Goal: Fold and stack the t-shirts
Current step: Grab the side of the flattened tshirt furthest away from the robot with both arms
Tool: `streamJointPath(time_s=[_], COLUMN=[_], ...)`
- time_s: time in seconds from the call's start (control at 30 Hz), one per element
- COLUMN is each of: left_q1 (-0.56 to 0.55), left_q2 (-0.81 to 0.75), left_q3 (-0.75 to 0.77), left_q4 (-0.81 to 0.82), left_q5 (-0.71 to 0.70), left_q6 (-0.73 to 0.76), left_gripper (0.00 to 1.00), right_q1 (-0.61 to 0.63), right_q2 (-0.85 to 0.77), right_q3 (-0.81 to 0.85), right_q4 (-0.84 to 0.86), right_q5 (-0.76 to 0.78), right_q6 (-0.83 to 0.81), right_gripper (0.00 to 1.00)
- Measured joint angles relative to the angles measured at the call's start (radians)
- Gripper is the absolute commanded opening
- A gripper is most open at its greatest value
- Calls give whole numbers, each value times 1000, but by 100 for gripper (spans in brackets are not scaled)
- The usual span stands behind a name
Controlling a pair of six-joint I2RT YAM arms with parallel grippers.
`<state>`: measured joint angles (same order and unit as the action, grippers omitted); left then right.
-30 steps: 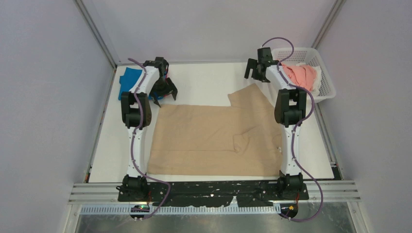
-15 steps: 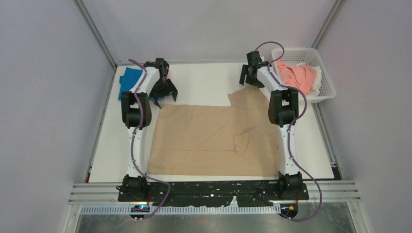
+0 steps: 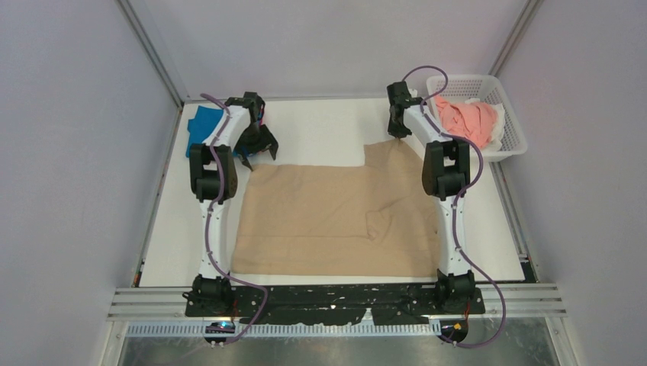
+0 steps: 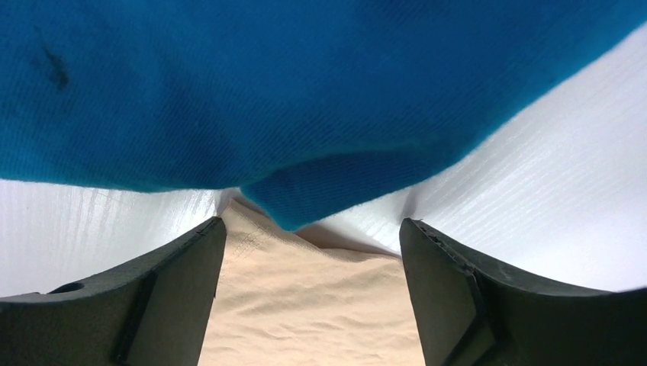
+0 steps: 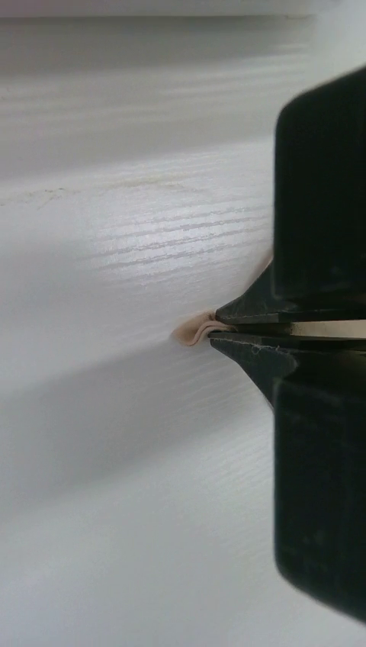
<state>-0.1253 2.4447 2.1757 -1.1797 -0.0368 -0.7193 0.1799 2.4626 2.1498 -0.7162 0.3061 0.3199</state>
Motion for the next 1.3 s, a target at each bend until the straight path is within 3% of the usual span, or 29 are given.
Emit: streamJointPath(time_s=[0.3, 0.53, 0.6, 0.73, 0.8, 1.03, 1.3], left_q1=[-17, -39, -42, -45, -45, -40, -29], left_q2=[0, 0, 0, 0, 0, 3, 23], left_q3=[-1, 8, 8, 7, 10, 45, 70], left_q4=[-12, -35, -34, -34, -36, -42, -46], left_q5=[-31, -50, -50, -51, -53, -57, -56], left_q6=[-14, -42, -45, -61, -61, -58, -50], left_gripper=[74, 56, 47, 42, 36, 0, 0], right_q1=[-30, -39, -40, -40, -40, -40, -40], right_q2=[0, -19, -32, -56, -69, -92, -161], right_q3=[7, -6, -9, -24, -46, -107, -184], right_q4=[-7, 11, 14, 31, 48, 92, 140], right_q5=[19, 22, 21, 5, -8, -45, -64], right_q6=[-32, -64, -69, -79, -84, -117, -153], right_gripper=[6, 6, 6, 6, 6, 6, 6])
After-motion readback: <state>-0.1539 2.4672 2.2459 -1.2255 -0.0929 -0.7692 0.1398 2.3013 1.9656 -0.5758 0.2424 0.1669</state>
